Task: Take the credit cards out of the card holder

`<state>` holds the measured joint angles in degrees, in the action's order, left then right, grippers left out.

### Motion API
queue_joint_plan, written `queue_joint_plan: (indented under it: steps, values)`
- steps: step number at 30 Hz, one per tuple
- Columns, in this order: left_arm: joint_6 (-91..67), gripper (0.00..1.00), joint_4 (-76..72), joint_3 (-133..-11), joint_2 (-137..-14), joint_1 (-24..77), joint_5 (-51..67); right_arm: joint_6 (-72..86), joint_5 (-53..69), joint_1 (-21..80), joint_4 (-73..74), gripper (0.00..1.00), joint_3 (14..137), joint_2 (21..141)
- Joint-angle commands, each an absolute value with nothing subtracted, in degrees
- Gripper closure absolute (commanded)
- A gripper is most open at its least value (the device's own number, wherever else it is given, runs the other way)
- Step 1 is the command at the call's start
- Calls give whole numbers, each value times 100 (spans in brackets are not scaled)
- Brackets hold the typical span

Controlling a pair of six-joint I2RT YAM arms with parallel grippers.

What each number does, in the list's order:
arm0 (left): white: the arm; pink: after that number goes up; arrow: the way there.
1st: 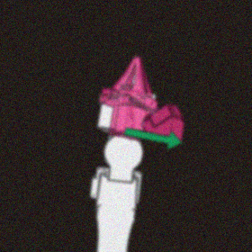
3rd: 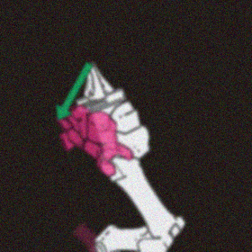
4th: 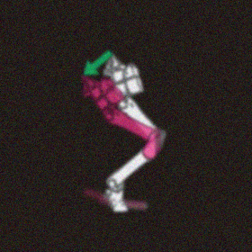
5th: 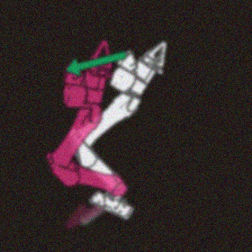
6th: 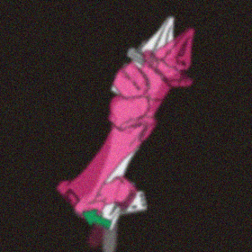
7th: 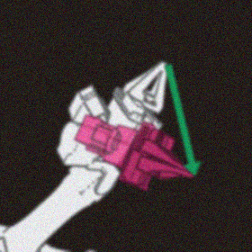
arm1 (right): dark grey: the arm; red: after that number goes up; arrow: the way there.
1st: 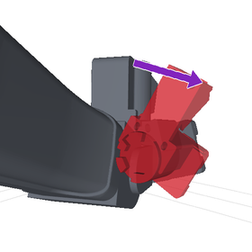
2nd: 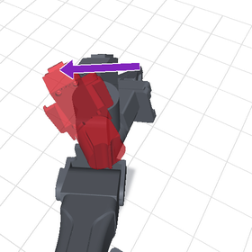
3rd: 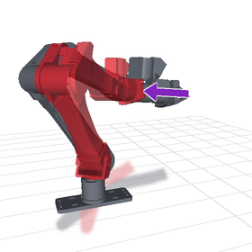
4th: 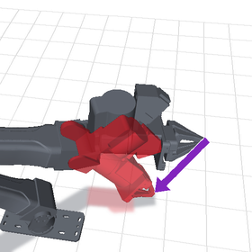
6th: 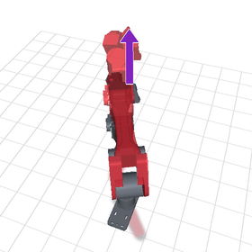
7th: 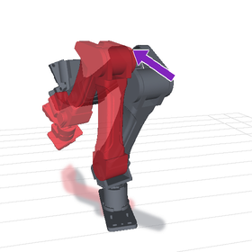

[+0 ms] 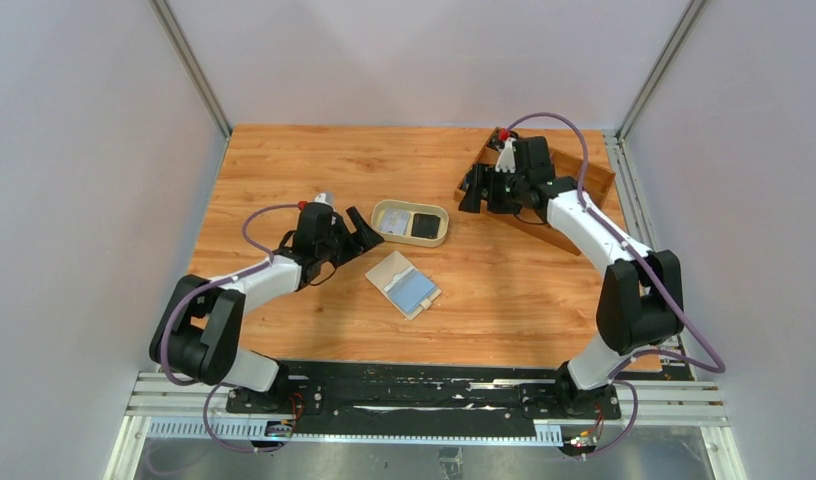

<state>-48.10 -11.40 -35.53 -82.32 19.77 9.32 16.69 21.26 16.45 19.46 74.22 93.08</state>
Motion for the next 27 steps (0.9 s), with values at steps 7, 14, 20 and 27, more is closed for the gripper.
queue_joint_plan:
  steps: [7,14,20,27]
  values:
    - [-3733,0,536,-4336,-7531,1739,40,1697,1824,1681,592,16,6025,8109]
    - [-3026,0,1113,-4613,-6761,1584,-1205,2055,693,1802,743,15,5881,7763]
    - [-2771,0,1042,-4590,-6475,1152,-1115,2192,573,1811,617,14,5672,7585]
    - [-2770,0,915,-4594,-6362,905,-816,2245,701,1816,653,12,5776,7726]
